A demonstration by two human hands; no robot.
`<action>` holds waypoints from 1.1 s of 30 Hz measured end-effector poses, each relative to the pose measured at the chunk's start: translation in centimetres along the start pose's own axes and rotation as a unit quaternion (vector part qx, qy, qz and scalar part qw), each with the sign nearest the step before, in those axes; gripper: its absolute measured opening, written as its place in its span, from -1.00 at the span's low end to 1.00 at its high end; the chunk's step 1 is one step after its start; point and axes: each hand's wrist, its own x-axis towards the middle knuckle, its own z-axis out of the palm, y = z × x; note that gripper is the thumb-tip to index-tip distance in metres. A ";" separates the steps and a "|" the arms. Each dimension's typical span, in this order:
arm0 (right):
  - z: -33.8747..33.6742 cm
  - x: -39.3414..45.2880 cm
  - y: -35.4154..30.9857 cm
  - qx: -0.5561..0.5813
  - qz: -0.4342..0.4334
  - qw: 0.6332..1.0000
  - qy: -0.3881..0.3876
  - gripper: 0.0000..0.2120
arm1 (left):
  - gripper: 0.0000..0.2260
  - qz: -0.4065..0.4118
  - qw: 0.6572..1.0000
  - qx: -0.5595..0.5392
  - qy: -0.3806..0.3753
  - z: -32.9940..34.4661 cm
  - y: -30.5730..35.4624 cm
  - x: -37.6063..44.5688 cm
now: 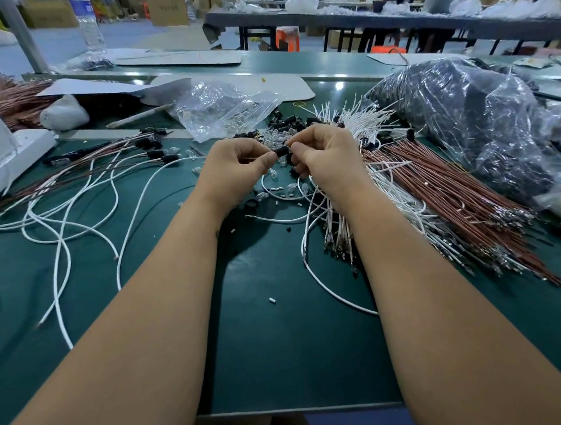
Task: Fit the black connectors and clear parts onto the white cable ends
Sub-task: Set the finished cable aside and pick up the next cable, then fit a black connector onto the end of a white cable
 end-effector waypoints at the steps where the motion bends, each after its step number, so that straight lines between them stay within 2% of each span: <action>1: -0.1 0.1 0.0 0.016 0.011 1.000 -0.003 -0.81 | -0.91 0.003 1.000 0.006 -0.001 0.0 0.0 0.0; 4: -0.1 0.2 0.1 0.040 0.025 0.999 -0.013 -0.80 | -0.93 0.001 1.000 -0.007 0.010 -0.1 -0.1 0.1; 8: 0.1 0.1 0.3 0.006 0.010 1.000 -0.017 -0.80 | -0.92 -0.012 0.997 -0.069 0.015 -0.4 -0.1 -0.1; 14: 0.2 0.1 0.1 -0.064 -0.058 0.996 0.004 -0.88 | -0.91 -0.037 0.995 -0.089 -0.031 -0.9 -0.1 0.0; 22: 0.3 -0.2 0.0 -0.134 -0.118 0.984 0.019 -0.90 | -0.93 -0.064 0.994 -0.087 -0.028 -0.9 -0.1 0.0; 30: 0.3 -0.2 0.0 -0.114 -0.079 0.990 -0.019 -0.90 | -0.90 -0.055 0.996 -0.072 -0.029 -0.8 -0.4 -0.1; 33: 0.7 -0.2 0.0 -0.105 -0.070 0.992 -0.010 -0.88 | -0.90 -0.049 0.996 -0.077 -0.014 -0.7 -0.3 0.0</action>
